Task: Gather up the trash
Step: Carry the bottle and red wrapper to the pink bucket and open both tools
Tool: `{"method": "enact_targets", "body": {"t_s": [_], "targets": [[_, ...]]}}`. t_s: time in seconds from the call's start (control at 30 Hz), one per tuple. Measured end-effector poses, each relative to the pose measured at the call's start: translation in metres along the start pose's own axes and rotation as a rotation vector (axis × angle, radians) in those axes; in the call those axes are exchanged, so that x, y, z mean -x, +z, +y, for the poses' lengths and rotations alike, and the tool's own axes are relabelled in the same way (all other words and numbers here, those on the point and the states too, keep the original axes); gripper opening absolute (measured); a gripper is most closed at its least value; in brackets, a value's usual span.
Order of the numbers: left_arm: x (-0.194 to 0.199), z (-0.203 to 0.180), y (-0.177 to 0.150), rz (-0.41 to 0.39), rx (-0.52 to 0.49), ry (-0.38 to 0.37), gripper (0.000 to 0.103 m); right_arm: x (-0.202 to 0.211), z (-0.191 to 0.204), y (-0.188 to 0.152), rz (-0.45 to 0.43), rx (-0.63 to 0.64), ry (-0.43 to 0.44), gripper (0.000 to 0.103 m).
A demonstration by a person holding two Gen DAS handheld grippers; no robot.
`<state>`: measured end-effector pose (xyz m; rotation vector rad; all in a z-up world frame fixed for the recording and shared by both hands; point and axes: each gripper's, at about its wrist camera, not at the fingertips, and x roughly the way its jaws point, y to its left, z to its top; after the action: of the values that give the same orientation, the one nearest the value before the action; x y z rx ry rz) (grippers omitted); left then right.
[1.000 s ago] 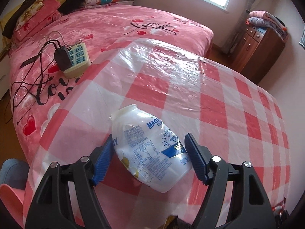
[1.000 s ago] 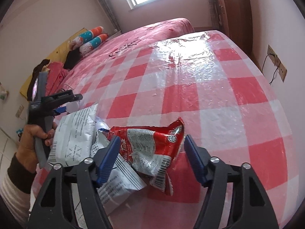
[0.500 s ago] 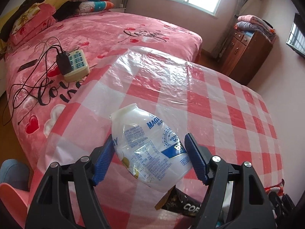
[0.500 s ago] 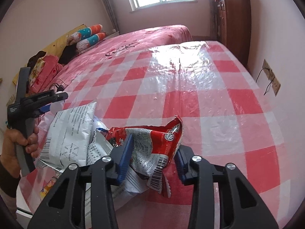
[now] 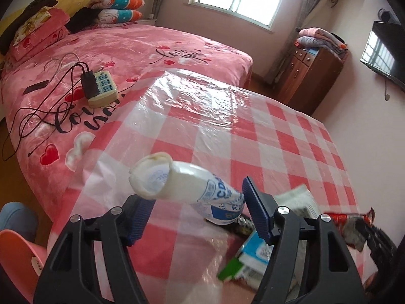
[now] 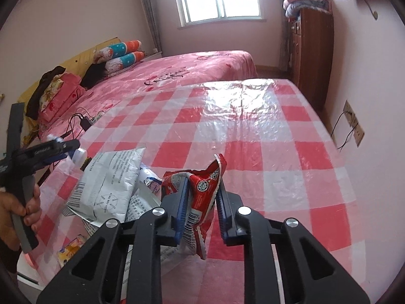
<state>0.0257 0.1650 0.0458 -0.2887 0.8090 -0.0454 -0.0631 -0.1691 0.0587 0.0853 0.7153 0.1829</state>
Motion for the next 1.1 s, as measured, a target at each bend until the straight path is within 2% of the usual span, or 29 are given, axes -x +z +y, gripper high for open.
{"method": "enact_targets", "body": {"t_s": [0.3, 0.63, 0.93, 1.1], "targets": [[0.027, 0.001, -0.022, 0.001, 0.004, -0.062, 0.069, 0.033, 0.004, 0.01, -0.093, 0.005, -0.045, 0.019], [0.058, 0.007, -0.049, 0.001, 0.006, -0.122, 0.069, 0.055, 0.029, 0.015, -0.133, 0.056, -0.049, 0.019], [0.081, 0.024, -0.068, -0.003, 0.02, -0.148, 0.069, 0.07, 0.074, 0.016, -0.147, 0.124, -0.003, 0.019], [0.092, 0.043, -0.075, -0.014, 0.044, -0.144, 0.069, 0.07, 0.11, 0.012, -0.127, 0.169, 0.065, 0.019]]}}
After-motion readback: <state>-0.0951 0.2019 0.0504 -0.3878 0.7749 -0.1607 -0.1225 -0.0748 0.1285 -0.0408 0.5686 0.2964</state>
